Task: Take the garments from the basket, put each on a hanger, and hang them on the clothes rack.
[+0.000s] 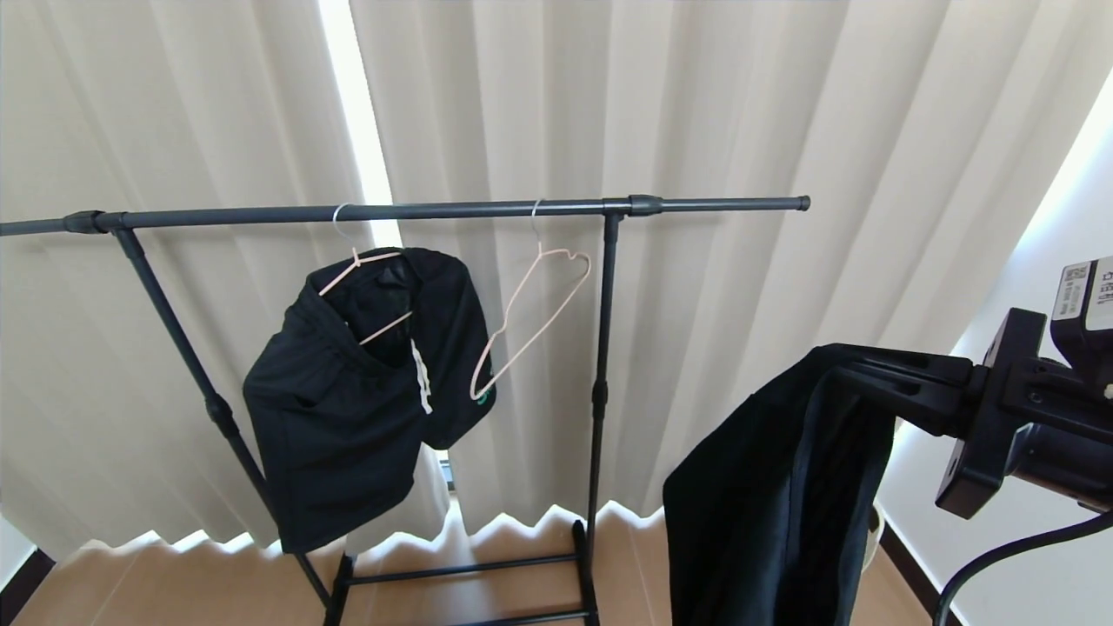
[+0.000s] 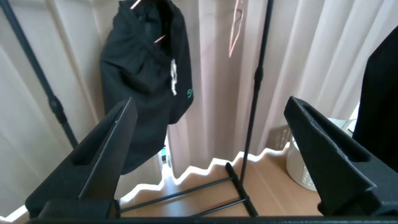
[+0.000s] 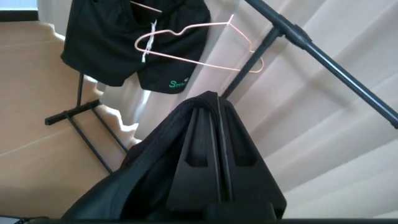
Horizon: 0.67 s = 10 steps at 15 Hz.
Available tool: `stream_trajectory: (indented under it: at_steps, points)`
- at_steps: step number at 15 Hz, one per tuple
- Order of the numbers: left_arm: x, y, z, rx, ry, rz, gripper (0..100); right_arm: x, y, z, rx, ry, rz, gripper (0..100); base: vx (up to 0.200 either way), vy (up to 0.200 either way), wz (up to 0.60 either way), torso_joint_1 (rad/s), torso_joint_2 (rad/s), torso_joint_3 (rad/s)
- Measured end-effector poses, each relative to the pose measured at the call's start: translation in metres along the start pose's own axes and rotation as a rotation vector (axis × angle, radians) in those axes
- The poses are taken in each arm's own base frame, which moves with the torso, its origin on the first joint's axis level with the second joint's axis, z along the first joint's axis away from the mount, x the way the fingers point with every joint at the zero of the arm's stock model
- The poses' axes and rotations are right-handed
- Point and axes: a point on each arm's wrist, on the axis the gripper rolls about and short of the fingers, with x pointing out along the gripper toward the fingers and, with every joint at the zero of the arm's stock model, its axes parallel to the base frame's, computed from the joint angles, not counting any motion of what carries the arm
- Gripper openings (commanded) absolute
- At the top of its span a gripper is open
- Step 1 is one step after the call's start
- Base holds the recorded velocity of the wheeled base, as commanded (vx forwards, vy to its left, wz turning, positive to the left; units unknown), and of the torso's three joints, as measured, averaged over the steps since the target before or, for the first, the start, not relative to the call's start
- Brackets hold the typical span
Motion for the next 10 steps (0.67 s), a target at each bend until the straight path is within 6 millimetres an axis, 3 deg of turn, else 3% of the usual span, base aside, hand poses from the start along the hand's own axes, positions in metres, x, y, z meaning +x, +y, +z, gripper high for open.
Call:
stream_trajectory:
  at_steps: [4,10]
  points:
    - [0.0,0.0,0.0,0.0,0.0,0.0,100,0.0001,-0.0001,0.0,0.0,-0.001,0.0,0,0.0,0.2,0.0,0.006,0.01,0.002]
    - [0.0,0.0,0.0,-0.001,0.0,0.0,100,0.001,-0.0001,-0.001,0.0,0.005,0.0,0,0.0,0.0,0.0,0.0,0.0,0.0]
